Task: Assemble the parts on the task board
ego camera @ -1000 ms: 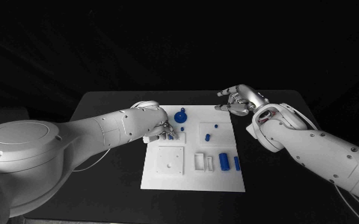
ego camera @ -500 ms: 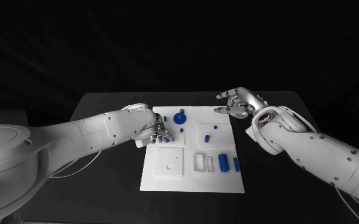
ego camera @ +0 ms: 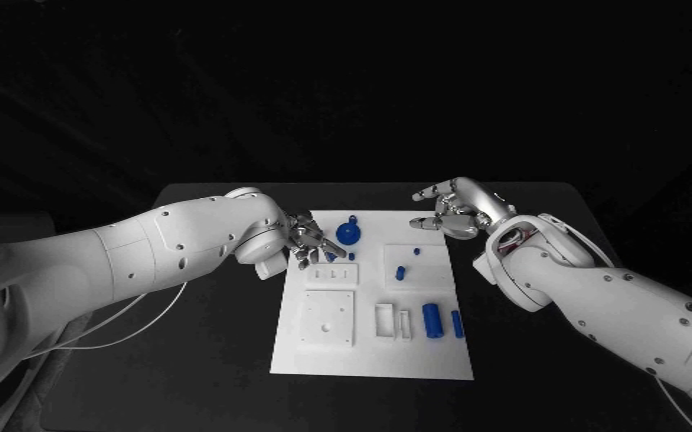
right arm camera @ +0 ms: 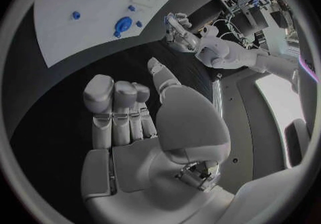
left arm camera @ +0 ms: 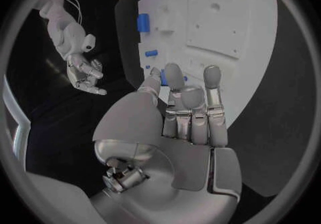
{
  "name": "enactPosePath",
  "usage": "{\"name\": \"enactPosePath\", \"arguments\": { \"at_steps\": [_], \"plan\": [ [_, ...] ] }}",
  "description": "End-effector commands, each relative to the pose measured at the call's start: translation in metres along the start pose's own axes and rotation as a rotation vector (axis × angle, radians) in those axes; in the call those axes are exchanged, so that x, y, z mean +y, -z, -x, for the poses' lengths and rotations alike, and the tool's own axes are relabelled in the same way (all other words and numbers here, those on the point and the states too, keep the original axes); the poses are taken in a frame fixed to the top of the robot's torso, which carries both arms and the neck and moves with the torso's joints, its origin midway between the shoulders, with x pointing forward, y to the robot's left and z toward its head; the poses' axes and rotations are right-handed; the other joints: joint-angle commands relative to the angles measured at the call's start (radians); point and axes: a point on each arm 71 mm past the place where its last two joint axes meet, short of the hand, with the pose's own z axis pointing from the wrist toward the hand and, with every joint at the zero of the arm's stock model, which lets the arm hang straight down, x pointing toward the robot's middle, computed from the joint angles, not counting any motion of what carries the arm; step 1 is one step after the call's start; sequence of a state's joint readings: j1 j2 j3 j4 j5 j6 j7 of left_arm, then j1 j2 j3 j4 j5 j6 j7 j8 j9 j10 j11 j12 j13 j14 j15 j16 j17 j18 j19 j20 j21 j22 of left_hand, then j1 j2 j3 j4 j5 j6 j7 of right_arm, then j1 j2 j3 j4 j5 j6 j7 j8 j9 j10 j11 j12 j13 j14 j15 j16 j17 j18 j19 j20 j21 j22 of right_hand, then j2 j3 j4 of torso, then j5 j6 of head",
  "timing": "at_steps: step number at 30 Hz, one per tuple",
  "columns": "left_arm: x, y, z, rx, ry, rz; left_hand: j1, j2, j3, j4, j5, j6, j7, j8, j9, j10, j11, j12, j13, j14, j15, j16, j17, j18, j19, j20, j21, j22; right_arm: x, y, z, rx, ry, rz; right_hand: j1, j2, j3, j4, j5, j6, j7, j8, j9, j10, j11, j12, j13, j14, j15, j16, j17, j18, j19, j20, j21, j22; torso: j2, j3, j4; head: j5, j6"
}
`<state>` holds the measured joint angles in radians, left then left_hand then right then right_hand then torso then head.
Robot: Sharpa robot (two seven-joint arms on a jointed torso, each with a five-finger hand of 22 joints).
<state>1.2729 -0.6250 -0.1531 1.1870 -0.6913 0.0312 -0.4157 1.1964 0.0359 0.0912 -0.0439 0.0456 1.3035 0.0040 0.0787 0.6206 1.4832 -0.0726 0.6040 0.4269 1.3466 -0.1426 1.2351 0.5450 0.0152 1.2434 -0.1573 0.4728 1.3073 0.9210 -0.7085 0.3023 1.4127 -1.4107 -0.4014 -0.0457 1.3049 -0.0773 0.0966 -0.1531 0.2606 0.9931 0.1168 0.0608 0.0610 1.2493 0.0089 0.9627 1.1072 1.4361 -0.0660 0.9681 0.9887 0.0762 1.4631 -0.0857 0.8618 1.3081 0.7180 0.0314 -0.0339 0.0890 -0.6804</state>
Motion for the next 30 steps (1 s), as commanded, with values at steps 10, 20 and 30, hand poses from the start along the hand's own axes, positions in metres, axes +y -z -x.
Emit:
{"name": "enactPosePath", "arguments": {
  "at_steps": [10,20,30],
  "plan": [
    [-0.026,0.026,-0.009,0.246,0.280,-0.518,0.053,0.051,0.035,-0.043,0.003,0.017,-0.030,0.001,0.000,0.025,-0.010,-0.037,-0.011,-0.008,0.001,-0.023,-0.007,-0.015,-0.005,-0.001,-0.020,0.008,0.032,0.017,-0.019,0.087,-0.075,0.214,-0.017,0.038,0.004,-0.101,0.028,0.045,-0.004,0.001,0.001,-0.004,-0.008,0.003,0.005,-0.006,-0.003,-0.005,0.003,0.008,0.004,-0.001,0.000,0.104,0.000,0.0023,-0.0015,-0.011,0.053],
    [-0.018,0.037,-0.004,0.396,0.331,-0.626,0.089,0.069,-0.033,-0.038,0.003,0.015,-0.027,-0.005,-0.009,0.026,-0.007,-0.057,0.000,-0.021,0.005,-0.020,-0.001,-0.015,-0.011,0.004,-0.039,0.012,0.055,0.030,-0.036,0.160,-0.094,0.308,-0.009,0.059,-0.025,-0.127,0.040,0.044,-0.002,0.001,0.001,-0.009,-0.007,-0.003,0.001,-0.009,-0.002,-0.008,0.001,0.008,0.000,0.000,-0.002,0.103,0.002,0.0023,-0.0026,-0.012,0.058],
    [-0.010,0.041,-0.005,0.496,0.281,-0.622,0.098,0.085,-0.066,-0.061,0.003,0.015,-0.026,-0.007,-0.026,0.026,-0.007,-0.064,0.013,-0.024,0.006,-0.018,0.002,-0.015,-0.008,0.005,-0.047,0.017,0.066,0.035,-0.035,0.083,-0.123,0.330,-0.017,0.061,-0.028,-0.124,0.043,0.046,-0.003,0.001,0.001,-0.003,-0.008,0.003,0.005,-0.005,-0.003,-0.003,0.005,0.008,0.003,-0.001,0.001,0.104,0.002,0.0028,-0.0007,-0.018,0.065]
  ]
}}
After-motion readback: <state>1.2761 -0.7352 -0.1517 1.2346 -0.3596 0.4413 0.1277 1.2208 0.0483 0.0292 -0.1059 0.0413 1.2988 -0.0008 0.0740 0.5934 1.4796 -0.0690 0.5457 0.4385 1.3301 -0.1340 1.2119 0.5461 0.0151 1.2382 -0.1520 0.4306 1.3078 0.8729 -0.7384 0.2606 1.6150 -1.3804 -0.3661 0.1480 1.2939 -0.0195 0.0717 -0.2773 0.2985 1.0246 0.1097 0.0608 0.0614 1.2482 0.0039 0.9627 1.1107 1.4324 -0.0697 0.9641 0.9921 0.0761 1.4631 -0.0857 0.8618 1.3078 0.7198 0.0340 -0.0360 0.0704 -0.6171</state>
